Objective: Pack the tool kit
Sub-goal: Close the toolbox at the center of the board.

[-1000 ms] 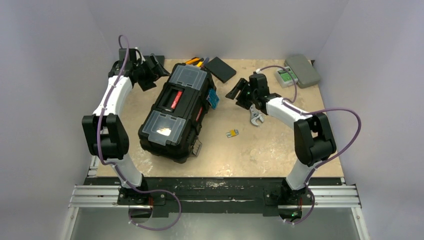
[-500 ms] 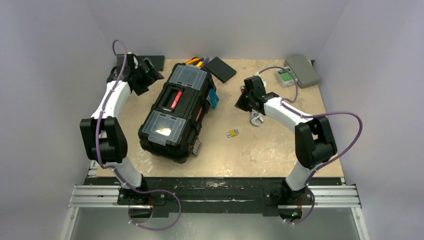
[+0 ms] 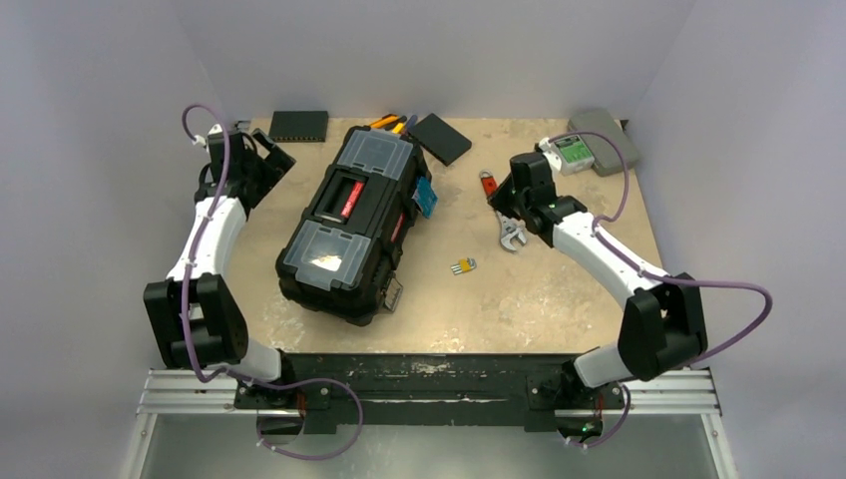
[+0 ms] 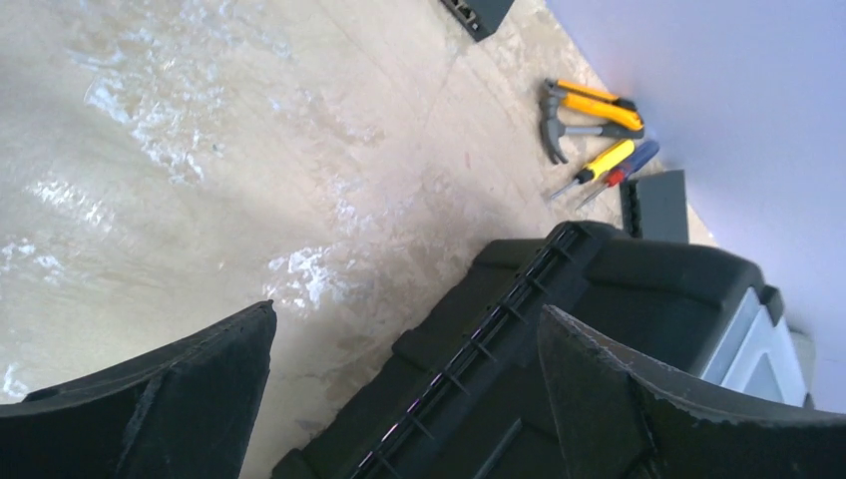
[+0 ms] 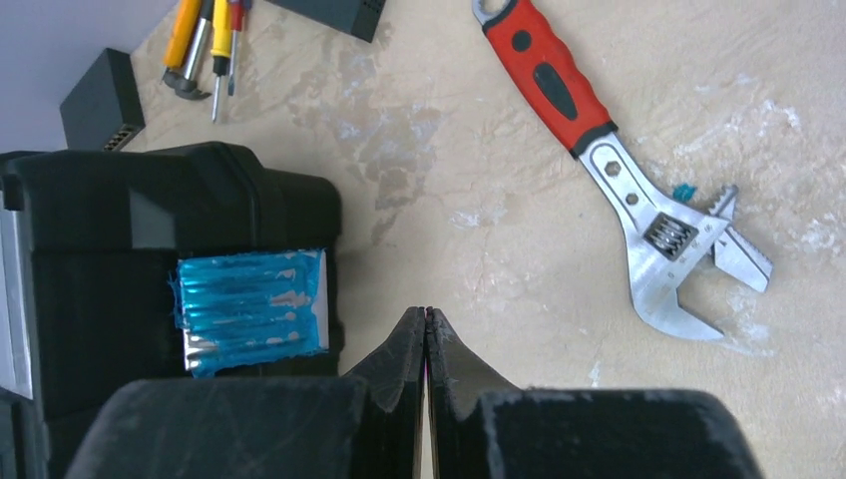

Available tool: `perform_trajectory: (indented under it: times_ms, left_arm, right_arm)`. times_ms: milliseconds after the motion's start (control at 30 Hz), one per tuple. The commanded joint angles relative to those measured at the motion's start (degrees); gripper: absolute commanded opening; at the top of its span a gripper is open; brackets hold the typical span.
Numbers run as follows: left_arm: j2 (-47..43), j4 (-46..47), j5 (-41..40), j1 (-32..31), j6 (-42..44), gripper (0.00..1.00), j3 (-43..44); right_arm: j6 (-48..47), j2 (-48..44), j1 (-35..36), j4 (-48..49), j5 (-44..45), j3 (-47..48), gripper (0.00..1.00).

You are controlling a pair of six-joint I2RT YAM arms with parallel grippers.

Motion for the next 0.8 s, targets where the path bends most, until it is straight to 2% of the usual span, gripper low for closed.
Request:
perform_trajectory:
  times_ms: [0,100,267,400,500,767]
  left_arm:
    - [-0.6,5.7,0.2,1.2,-1.4,1.0,-0.1]
    - [2.0,7.8,6.2,1.5,-0.9,1.0,0.6]
    - [7.9,4.2,9.7,1.5,-0.3,0.98,5.2]
    - [13.1,4.7,17.0,1.5,-0.7,0.88,8.4]
    - [16.0,5.5,21.6,1.4,-1.6,0.82,10.1]
    - [20.2,2.7,24.5,-1.3,0.5,0.8,13.2]
  right_arm:
    - [-3.0,2.0,0.1,-0.1,-0.6,3.6,0.0]
    - [-2.7,6.4,1.7,-6.0,3.0,9.2,0.0]
    - [1.8,14.4,5.8,-17.8,11.6,19.6,0.0]
    - [4.4,22.9,8.7,-25.4,11.0,29.2,0.0]
    - [5.0,27.0,10.3,-27.4,10.0,34.0,0.0]
    - [7.5,33.1,10.4,-30.3,9.0,38.0,0.0]
